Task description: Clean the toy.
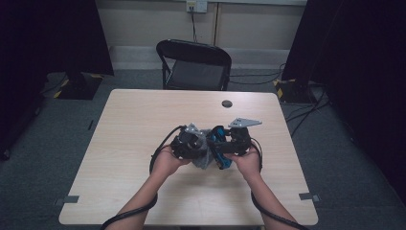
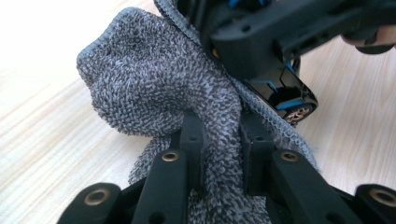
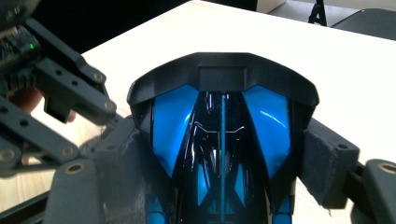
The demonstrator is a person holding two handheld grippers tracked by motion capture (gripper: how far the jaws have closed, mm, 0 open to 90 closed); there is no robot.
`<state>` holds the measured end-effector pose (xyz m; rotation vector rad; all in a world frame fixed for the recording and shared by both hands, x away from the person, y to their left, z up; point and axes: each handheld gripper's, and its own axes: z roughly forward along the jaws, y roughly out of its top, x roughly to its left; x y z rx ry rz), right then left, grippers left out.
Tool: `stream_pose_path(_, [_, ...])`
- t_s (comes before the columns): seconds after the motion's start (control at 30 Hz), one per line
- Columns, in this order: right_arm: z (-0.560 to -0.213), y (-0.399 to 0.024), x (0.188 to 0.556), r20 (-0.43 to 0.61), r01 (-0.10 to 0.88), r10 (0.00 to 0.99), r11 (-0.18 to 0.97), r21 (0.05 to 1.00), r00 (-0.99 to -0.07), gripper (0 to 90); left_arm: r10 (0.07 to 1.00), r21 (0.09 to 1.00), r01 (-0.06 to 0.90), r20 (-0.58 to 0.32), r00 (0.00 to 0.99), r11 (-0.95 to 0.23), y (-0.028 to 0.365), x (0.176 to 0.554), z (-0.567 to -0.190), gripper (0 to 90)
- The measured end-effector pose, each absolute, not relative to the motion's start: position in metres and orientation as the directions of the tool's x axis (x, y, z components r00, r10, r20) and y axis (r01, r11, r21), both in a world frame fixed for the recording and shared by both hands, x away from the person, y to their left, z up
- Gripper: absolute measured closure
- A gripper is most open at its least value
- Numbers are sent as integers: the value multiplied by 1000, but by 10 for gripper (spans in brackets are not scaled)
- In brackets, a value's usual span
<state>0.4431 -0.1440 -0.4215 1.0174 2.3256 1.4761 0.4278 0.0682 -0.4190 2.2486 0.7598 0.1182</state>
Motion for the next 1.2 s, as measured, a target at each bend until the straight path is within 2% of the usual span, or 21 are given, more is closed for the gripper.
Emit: stream_pose_path(1.2, [-404, -130, 455, 162, 430, 640, 287, 856, -751, 255, 524, 667, 467, -133, 841, -580, 60, 416, -431, 749])
